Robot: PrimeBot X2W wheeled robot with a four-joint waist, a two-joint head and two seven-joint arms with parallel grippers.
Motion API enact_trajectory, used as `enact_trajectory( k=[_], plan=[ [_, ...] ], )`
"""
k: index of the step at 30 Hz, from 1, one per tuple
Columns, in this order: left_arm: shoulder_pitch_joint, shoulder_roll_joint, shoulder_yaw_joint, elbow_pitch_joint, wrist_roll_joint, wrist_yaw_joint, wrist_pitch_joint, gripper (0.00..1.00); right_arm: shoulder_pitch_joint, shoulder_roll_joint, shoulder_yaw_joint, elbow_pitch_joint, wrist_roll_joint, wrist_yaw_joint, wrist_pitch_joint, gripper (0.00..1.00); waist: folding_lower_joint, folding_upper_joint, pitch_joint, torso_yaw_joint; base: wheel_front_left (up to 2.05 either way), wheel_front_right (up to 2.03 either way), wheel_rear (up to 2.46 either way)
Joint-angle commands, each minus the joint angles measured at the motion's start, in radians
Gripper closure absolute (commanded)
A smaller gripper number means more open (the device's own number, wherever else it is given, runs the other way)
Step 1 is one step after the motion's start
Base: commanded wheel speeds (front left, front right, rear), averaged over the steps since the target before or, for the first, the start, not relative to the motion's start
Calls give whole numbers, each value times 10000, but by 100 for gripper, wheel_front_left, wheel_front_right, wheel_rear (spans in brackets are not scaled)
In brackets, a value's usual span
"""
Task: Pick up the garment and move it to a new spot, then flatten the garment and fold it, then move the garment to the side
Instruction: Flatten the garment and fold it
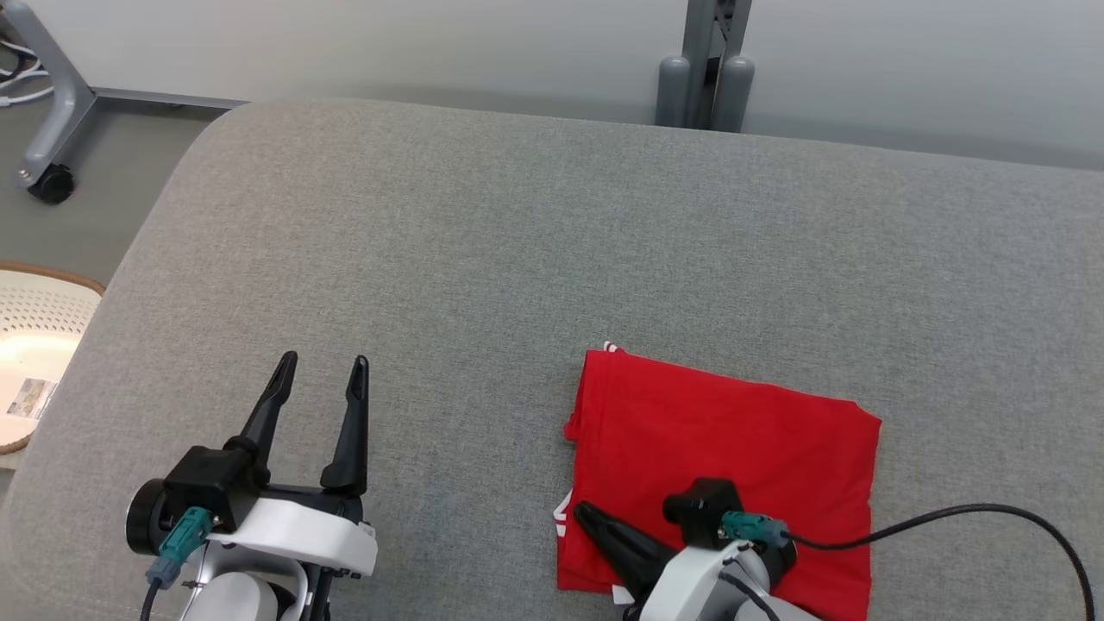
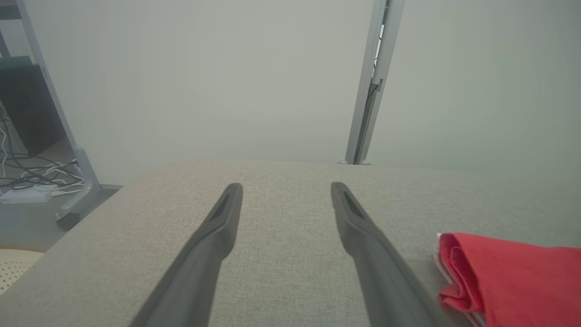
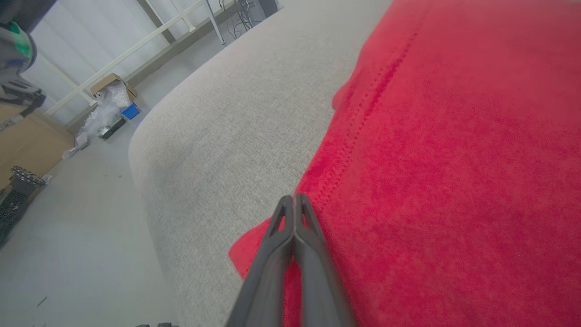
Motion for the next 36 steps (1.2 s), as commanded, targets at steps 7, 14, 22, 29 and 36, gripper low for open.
enact_trajectory(
  k=[7,14,22,29,36],
  plan=[
    [31,135,132,-105,-5,85,-58,0,-367,-65,-1490,-424,-10,-1,-519,100,0,0,-110,-553,0,0,0],
    [136,257,156,-368,37,157,-44,0,376,-250,-4511,-1953,-1595,-1,-534,100,0,0,-310,-1263,0,0,0],
    [327,439,254,-849,93,435,136,0,1520,-253,-7056,-3536,-3292,-1,-461,51,0,0,-569,-1896,0,0,0],
    [621,609,327,-1012,85,596,250,0,2599,-171,-8515,-4638,-4272,-1,194,0,0,0,-900,-2167,0,0,0],
    [1021,760,281,-1232,154,765,422,0,3581,-121,-9054,-5587,-4606,-1,864,0,0,0,-1133,-2317,0,0,0]
  ],
)
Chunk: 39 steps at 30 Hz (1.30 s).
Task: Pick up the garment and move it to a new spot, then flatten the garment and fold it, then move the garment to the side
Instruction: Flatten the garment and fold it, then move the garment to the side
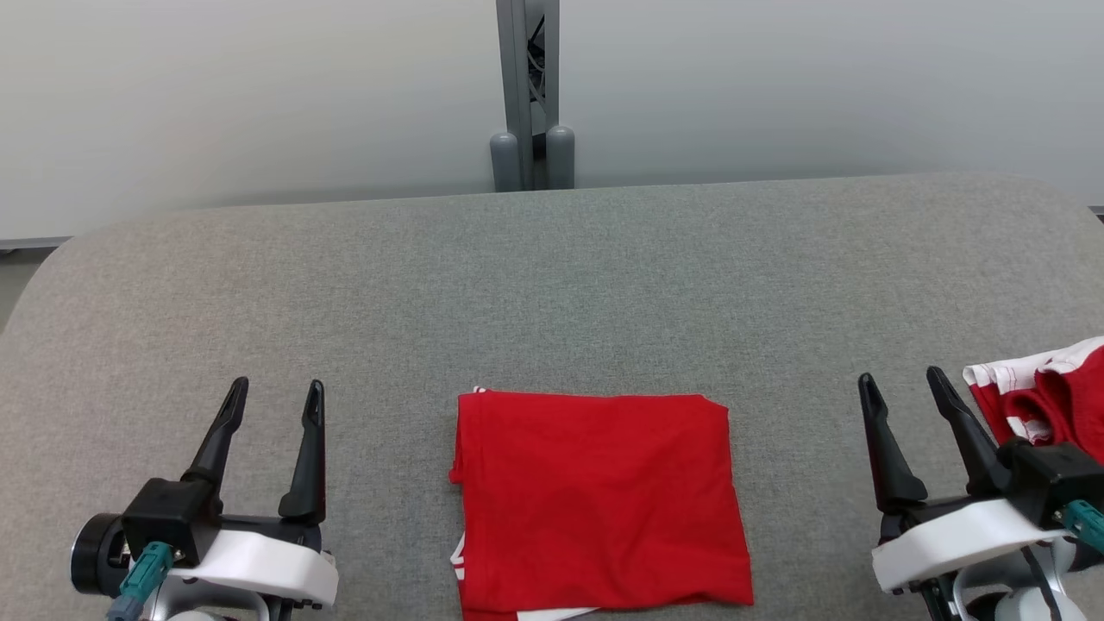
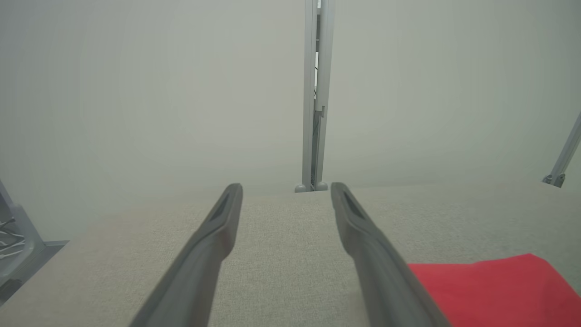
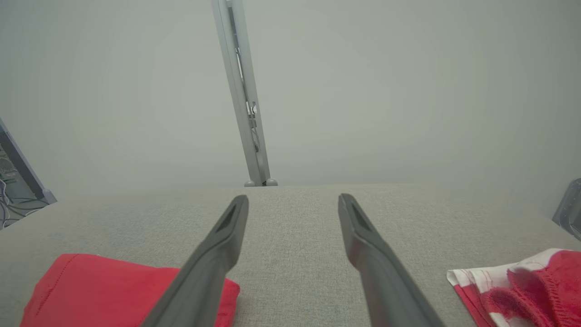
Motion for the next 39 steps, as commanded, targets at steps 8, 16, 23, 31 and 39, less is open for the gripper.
enact_trajectory(
  k=[8,16,23,31,39],
  plan=[
    [391,141,34,-275,-95,170,174,0,969,54,-589,-841,86,-1,464,0,0,0,-106,-89,0,0,0],
    [401,227,11,-401,-134,243,288,0,1091,57,-626,-990,240,-1,549,0,0,0,-58,-71,0,0,0],
    [258,223,-82,-517,-163,276,351,0,898,59,-267,-744,497,-3,750,0,0,0,41,94,0,0,0],
    [121,121,-170,-468,-272,211,228,0,420,42,1274,921,929,-3,928,0,0,0,269,498,0,0,0],
    [-21,67,-178,-334,-344,244,100,0,-287,48,2092,3293,1237,-3,883,0,0,0,502,864,0,0,0]
  ],
)
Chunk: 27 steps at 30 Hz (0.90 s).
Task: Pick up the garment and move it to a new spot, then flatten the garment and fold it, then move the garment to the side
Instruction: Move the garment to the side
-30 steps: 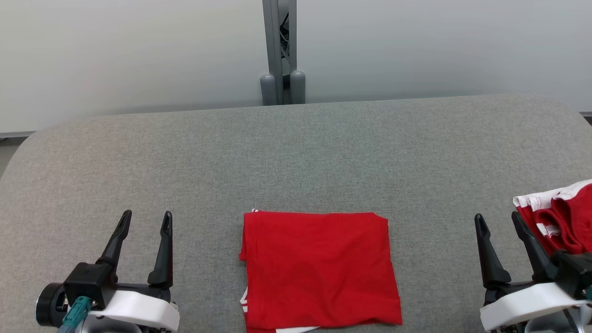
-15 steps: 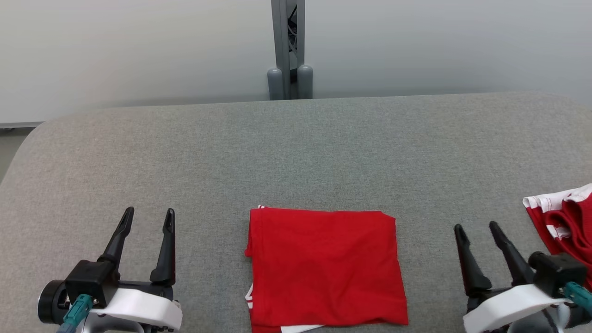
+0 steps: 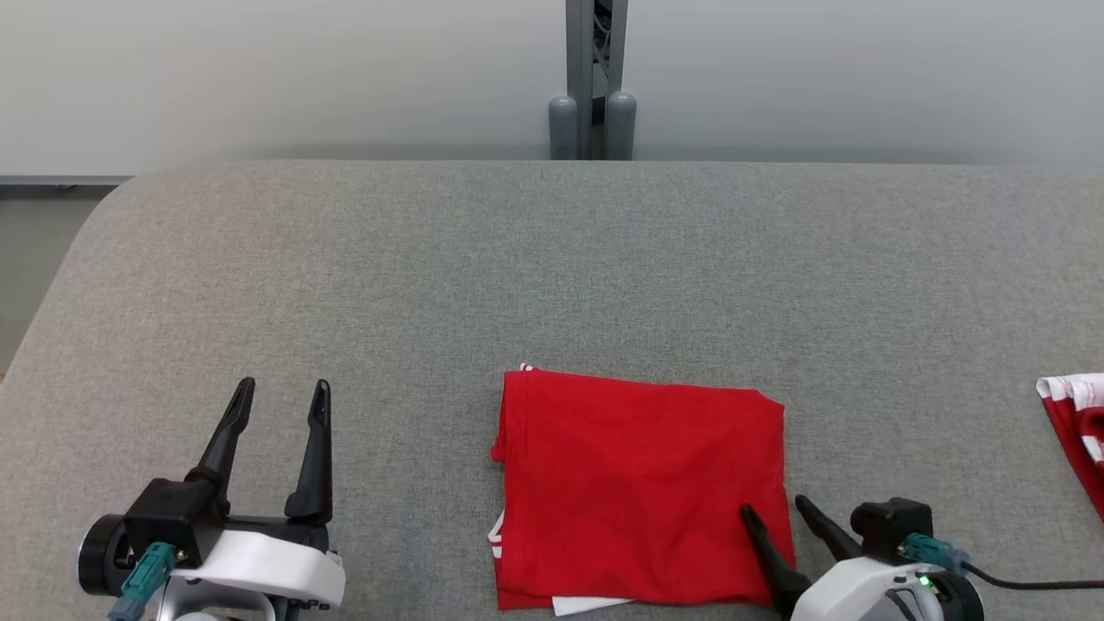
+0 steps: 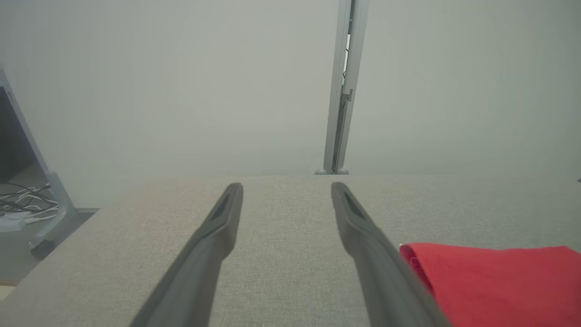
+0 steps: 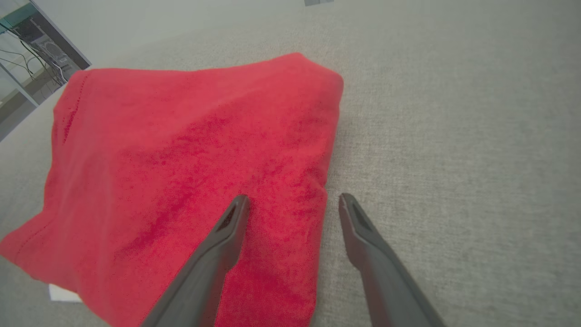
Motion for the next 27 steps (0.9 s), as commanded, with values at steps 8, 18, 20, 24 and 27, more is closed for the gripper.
enact_trajectory(
  k=[8,18,20,24,27],
  plan=[
    [-260,-18,12,95,-94,48,-134,0,-770,-39,827,1601,560,-3,-190,100,0,0,253,61,0,0,0],
    [-446,70,-7,7,-77,81,-206,0,-1488,-80,445,1869,549,-14,-1030,100,0,0,613,-531,0,0,0],
    [-469,113,18,-64,-72,98,-213,0,-1482,-85,307,1703,204,-14,-1096,100,0,0,741,-814,0,0,0],
    [-541,256,51,-265,-30,95,-139,0,-1243,-222,-155,1263,-448,-14,-993,100,0,0,1080,-1498,0,0,0],
    [-688,397,56,-463,28,68,-61,0,-1053,-290,-657,742,-843,-12,-936,100,0,0,1371,-2097,0,0,0]
  ],
)
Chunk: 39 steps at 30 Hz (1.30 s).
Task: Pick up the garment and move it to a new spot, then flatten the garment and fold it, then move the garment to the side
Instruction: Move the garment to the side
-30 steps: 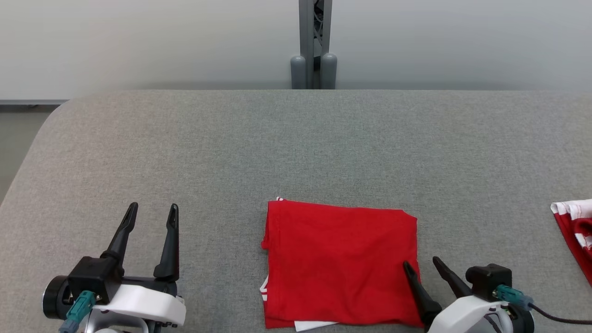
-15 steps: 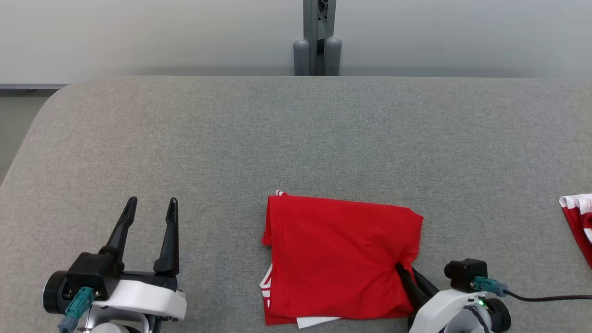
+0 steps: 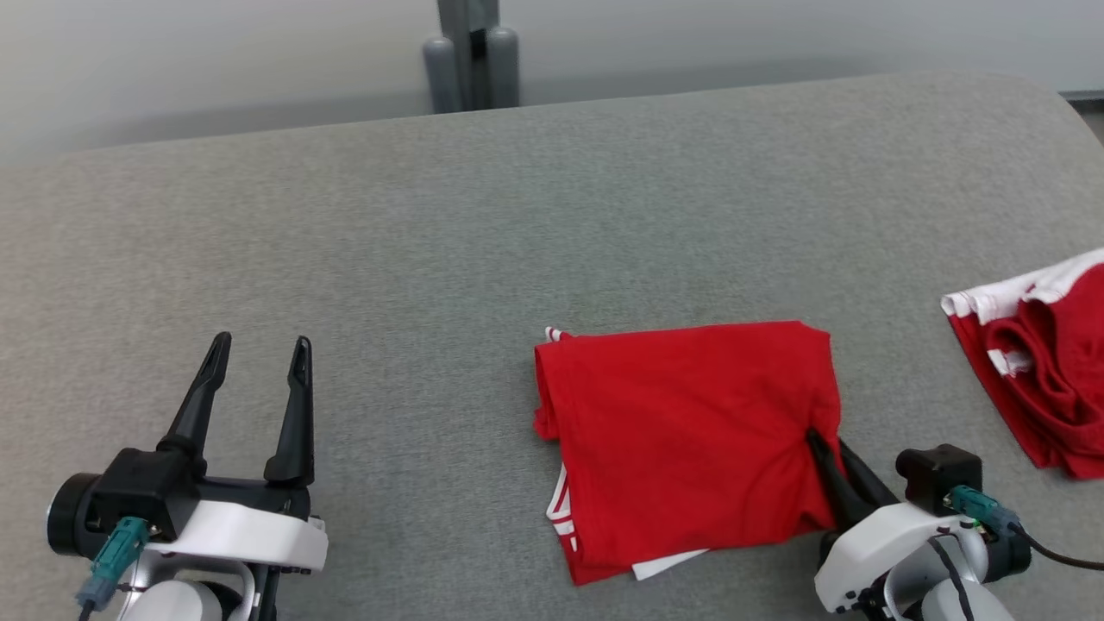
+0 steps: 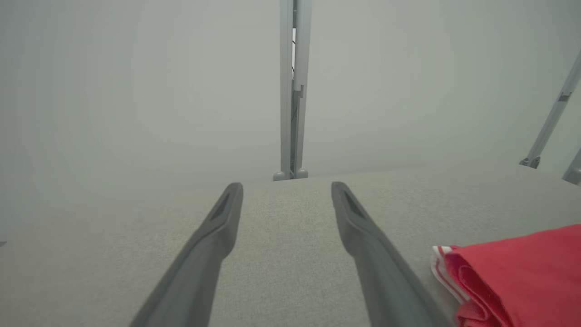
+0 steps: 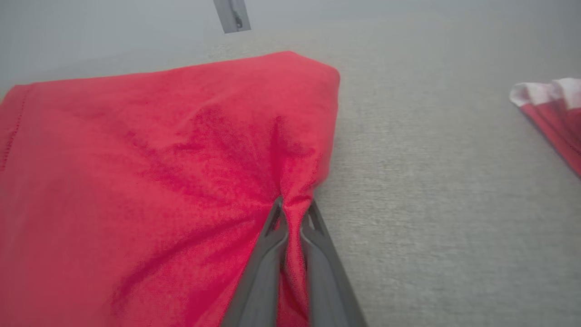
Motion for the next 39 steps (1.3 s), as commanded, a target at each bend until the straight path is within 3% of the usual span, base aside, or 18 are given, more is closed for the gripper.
enact_trajectory(
  k=[1,9,15,20,26,36,38,39],
  plan=[
    [-249,120,60,-136,75,8,47,0,99,-88,-245,-295,-161,-19,43,100,0,-1,494,-794,0,0,0],
    [-640,550,17,-612,267,-44,437,0,297,-212,-1545,-1811,-952,-16,292,100,0,-1,1210,-2340,0,0,0],
    [-1077,743,-120,-854,392,-159,718,0,-256,-216,-2218,-2650,-1153,-16,363,100,0,-1,1681,-2904,0,0,0],
    [-1357,873,-185,-898,440,-209,912,0,-1378,-447,-2529,-2596,-1184,-16,223,100,0,-1,2045,-3053,0,0,0],
    [-1523,910,-266,-915,444,-243,922,0,-2638,-1187,-3037,-1952,-1345,-16,243,100,0,-1,2342,-2898,0,0,0],
    [-1712,839,-390,-842,409,-245,730,0,-3469,-2011,-3626,-976,-1736,-16,74,100,0,-1,2649,-2551,0,0,0],
    [-1753,815,-400,-806,382,-237,690,0,-3393,-2079,-3817,-850,-1830,-16,-52,58,0,-1,2666,-2505,0,0,0],
    [-1757,811,-400,-786,370,-230,650,0,-3313,-1995,-3887,-771,-1824,-16,-34,14,0,-1,2659,-2497,0,0,0]
  ],
)
